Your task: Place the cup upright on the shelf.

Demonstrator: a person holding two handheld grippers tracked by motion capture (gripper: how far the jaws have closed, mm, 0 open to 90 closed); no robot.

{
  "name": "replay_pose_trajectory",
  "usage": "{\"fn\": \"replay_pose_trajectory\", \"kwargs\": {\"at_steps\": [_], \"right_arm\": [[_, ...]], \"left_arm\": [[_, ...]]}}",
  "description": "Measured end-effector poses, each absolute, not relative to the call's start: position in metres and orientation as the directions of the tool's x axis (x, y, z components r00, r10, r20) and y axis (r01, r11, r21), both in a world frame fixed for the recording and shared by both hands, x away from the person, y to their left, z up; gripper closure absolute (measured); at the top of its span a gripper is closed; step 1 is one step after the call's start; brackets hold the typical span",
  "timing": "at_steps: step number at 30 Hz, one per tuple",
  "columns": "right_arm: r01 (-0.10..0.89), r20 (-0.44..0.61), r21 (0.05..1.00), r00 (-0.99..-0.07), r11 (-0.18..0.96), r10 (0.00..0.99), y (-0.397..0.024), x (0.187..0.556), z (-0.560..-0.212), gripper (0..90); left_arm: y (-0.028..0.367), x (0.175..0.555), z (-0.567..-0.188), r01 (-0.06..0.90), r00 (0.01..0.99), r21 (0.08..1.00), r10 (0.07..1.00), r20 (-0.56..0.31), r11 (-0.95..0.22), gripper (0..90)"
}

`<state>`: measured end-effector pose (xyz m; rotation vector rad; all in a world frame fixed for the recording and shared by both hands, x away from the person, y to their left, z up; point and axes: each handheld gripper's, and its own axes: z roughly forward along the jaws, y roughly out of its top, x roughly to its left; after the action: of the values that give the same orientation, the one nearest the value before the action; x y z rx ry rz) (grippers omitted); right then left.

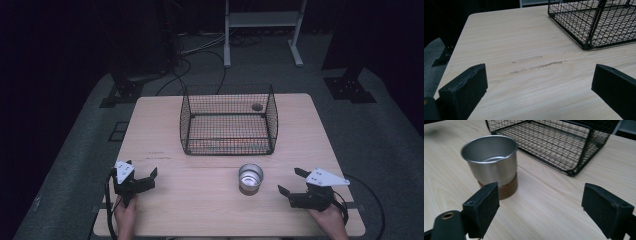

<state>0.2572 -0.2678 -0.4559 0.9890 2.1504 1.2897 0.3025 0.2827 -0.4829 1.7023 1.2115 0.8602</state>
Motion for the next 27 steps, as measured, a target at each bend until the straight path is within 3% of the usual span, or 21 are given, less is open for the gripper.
{"fn": "replay_pose_trajectory", "kwargs": {"at_steps": [27], "right_arm": [[0.321, -0.028, 0.849, -0.766, 0.420, 0.642, -0.224, 0.256, -0.453, 11.6]], "left_arm": [[0.283, 0.302, -0.483, 0.366, 0.292, 0.916, 0.955, 0.056, -0.166, 0.0]]}}
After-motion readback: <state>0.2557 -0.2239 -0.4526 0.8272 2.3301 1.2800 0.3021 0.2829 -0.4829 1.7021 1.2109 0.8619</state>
